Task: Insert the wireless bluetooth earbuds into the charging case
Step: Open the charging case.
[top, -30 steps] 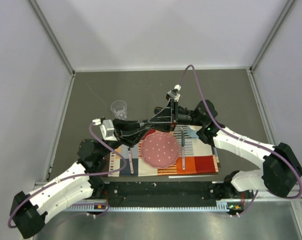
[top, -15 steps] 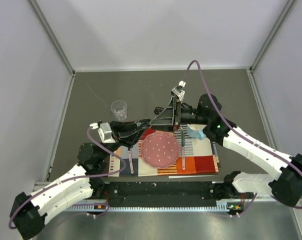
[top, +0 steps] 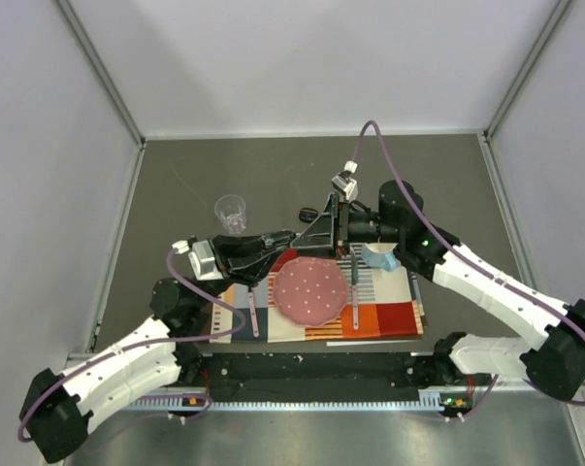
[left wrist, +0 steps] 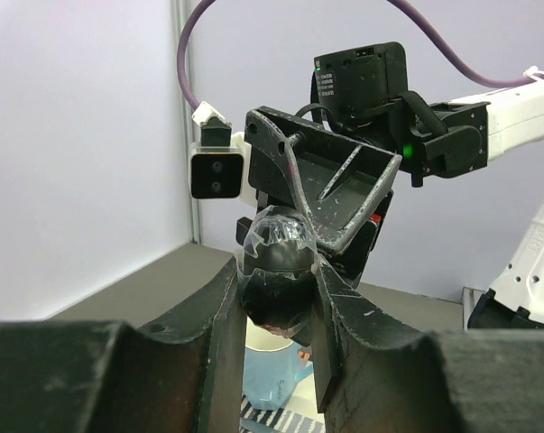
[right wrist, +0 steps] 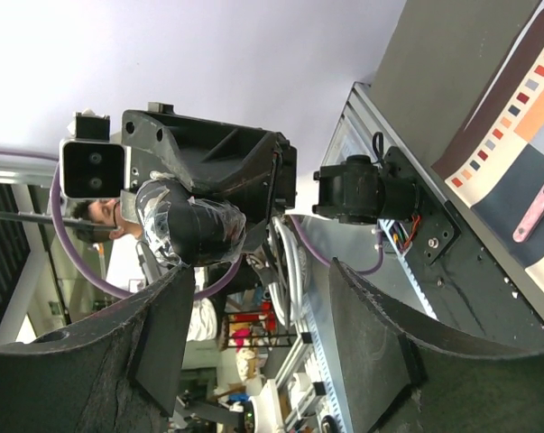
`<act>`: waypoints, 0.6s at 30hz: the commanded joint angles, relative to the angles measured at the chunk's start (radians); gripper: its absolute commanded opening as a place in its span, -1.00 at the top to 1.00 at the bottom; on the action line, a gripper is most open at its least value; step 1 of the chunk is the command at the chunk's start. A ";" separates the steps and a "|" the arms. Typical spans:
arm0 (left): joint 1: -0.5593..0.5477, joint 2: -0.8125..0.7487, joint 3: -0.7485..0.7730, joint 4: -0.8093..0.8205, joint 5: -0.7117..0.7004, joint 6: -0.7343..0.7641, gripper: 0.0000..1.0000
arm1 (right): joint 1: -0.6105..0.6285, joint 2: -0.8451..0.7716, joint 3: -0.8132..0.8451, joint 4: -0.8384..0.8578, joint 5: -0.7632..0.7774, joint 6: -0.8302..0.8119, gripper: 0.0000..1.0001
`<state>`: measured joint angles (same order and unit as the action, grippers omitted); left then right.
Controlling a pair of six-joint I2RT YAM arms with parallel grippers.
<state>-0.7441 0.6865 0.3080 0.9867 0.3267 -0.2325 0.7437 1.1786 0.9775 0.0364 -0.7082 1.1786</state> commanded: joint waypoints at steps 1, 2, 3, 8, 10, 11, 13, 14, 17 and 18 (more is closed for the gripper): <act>-0.001 0.001 -0.004 0.084 0.069 0.041 1.00 | 0.008 -0.002 0.044 0.045 0.010 -0.005 -0.20; -0.001 -0.004 -0.009 0.086 0.078 0.044 1.00 | 0.008 -0.002 0.043 0.051 0.009 0.003 -0.21; -0.001 -0.005 -0.009 0.084 0.103 0.042 1.00 | 0.006 -0.002 0.043 0.057 0.007 0.006 -0.20; 0.000 0.004 -0.007 0.073 0.136 0.076 1.00 | 0.008 0.007 0.038 0.112 -0.010 0.038 -0.21; -0.001 0.008 -0.007 0.069 0.155 0.079 1.00 | 0.008 0.009 0.032 0.134 -0.016 0.059 -0.20; -0.001 0.008 -0.007 0.069 0.164 0.082 1.00 | 0.006 0.012 0.029 0.149 -0.019 0.064 -0.20; -0.001 0.013 -0.007 0.067 0.179 0.084 1.00 | 0.008 0.015 0.023 0.166 -0.022 0.078 -0.21; -0.001 0.013 -0.009 0.069 0.184 0.087 1.00 | 0.006 0.016 0.021 0.175 -0.023 0.082 -0.21; -0.001 0.018 -0.010 0.069 0.193 0.091 1.00 | 0.008 0.018 0.018 0.189 -0.027 0.095 -0.22; -0.001 0.018 -0.012 0.067 0.196 0.091 1.00 | 0.008 0.019 0.017 0.195 -0.027 0.096 -0.22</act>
<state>-0.7406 0.7017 0.3042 1.0172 0.4580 -0.1539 0.7441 1.1851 0.9771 0.1501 -0.7490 1.2469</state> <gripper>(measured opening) 0.340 0.609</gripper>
